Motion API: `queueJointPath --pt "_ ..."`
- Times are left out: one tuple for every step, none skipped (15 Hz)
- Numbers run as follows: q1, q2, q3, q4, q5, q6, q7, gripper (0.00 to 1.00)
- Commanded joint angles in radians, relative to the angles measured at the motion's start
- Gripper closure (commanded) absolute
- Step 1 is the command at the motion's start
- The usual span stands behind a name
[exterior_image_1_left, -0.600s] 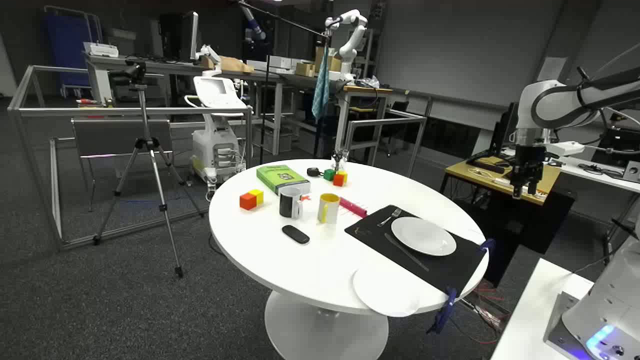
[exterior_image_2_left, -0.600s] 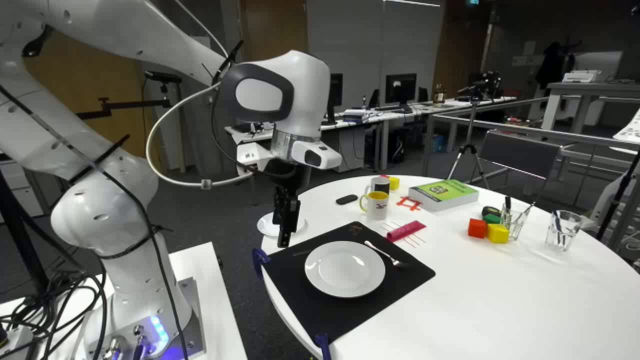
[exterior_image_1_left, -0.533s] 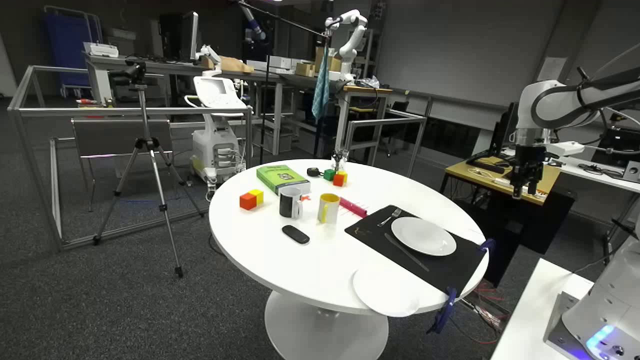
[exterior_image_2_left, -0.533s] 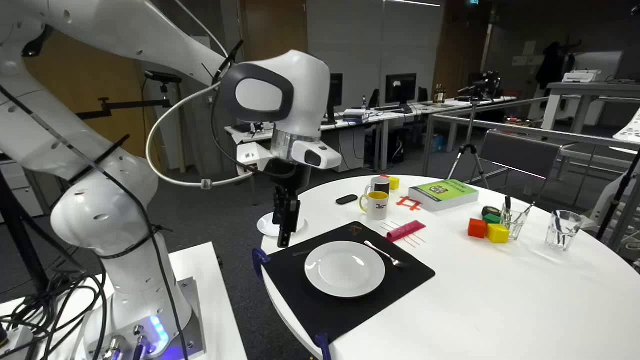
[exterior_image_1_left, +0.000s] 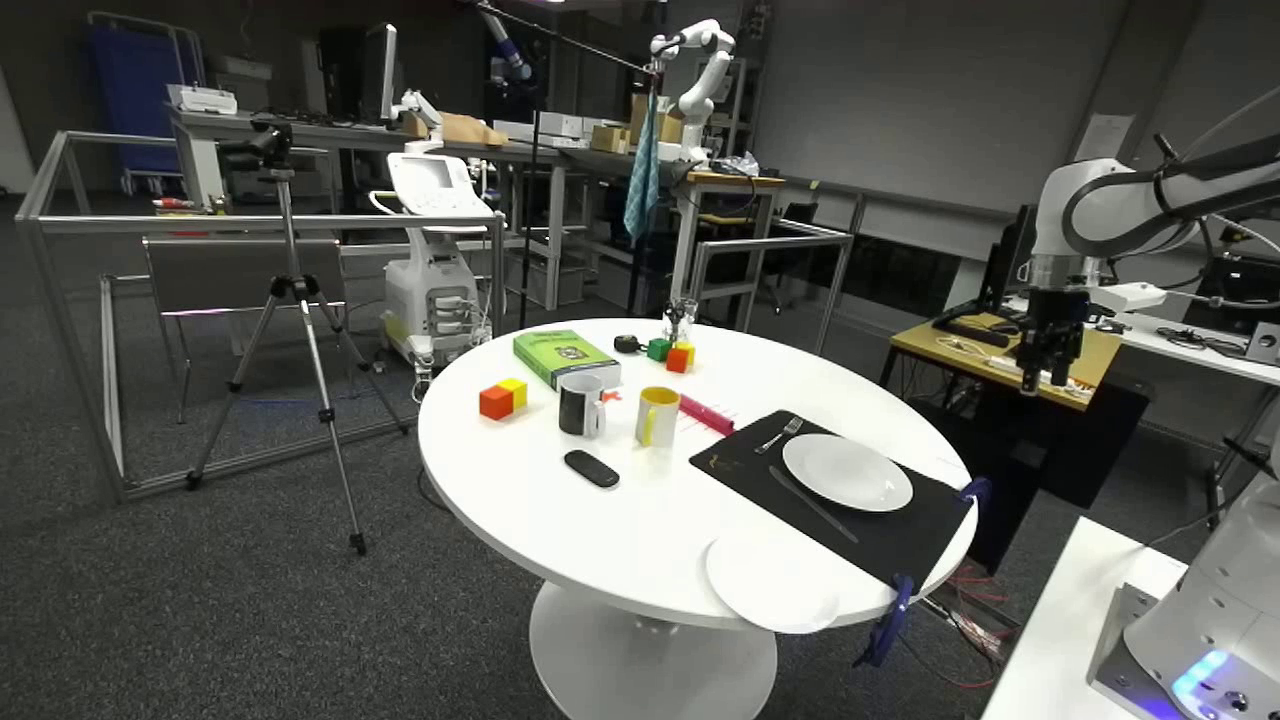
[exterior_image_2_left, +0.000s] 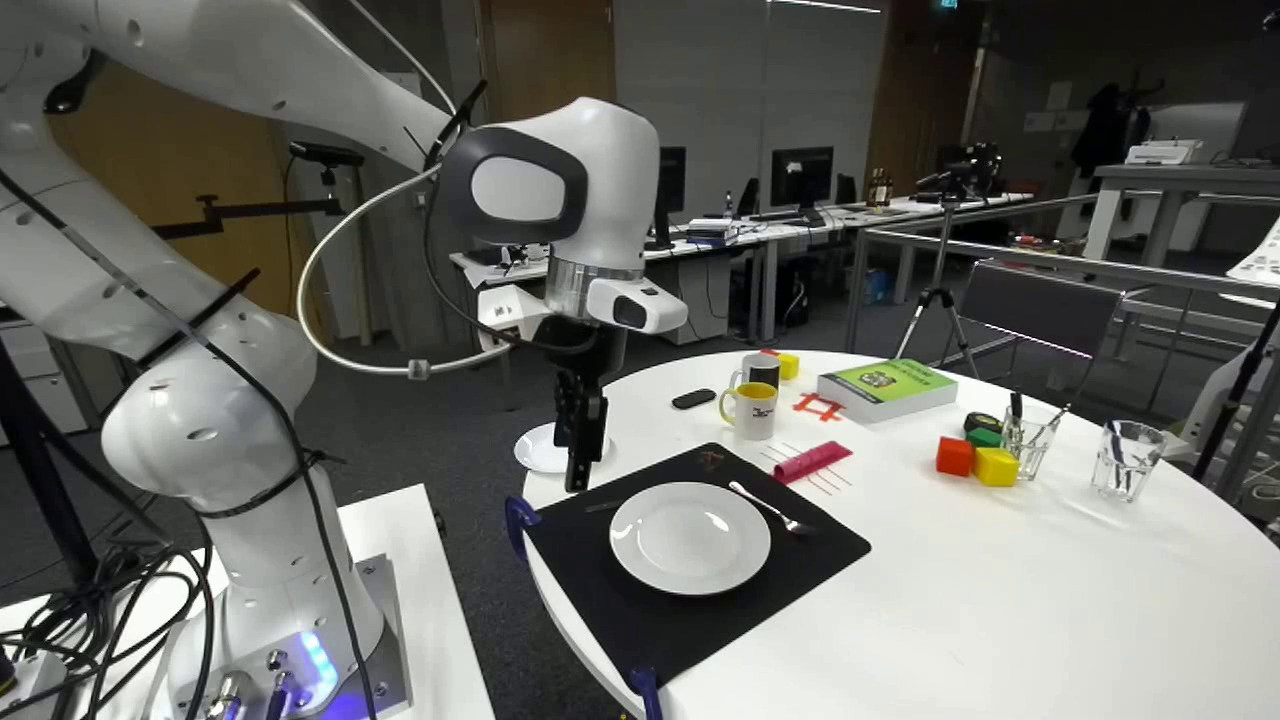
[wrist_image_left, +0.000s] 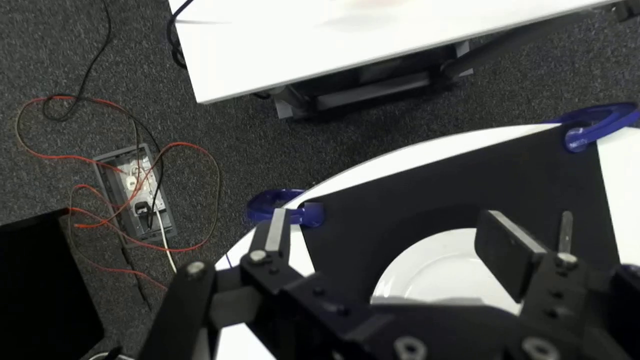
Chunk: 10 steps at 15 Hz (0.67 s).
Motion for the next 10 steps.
queueJointPath --pt "0.005 0.018 0.013 0.013 -0.006 0.136 0.012 0.00" --pt "0.012 0.034 0.023 0.021 0.001 0.183 0.021 0.00" --pt "0.021 0.049 0.034 0.028 0.009 0.221 0.029 0.00" --pt "0.030 0.066 0.045 0.034 0.020 0.254 0.038 0.00" --pt "0.044 0.085 0.059 0.042 0.037 0.279 0.057 0.00" --pt "0.059 0.106 0.077 0.050 0.051 0.300 0.078 0.00" --pt "0.073 0.126 0.096 0.059 0.068 0.314 0.107 0.00" --pt "0.089 0.145 0.117 0.071 0.086 0.319 0.141 0.00" --pt "0.104 0.167 0.132 0.085 0.112 0.325 0.171 0.00" --pt "0.117 0.187 0.154 0.103 0.130 0.307 0.209 0.00"
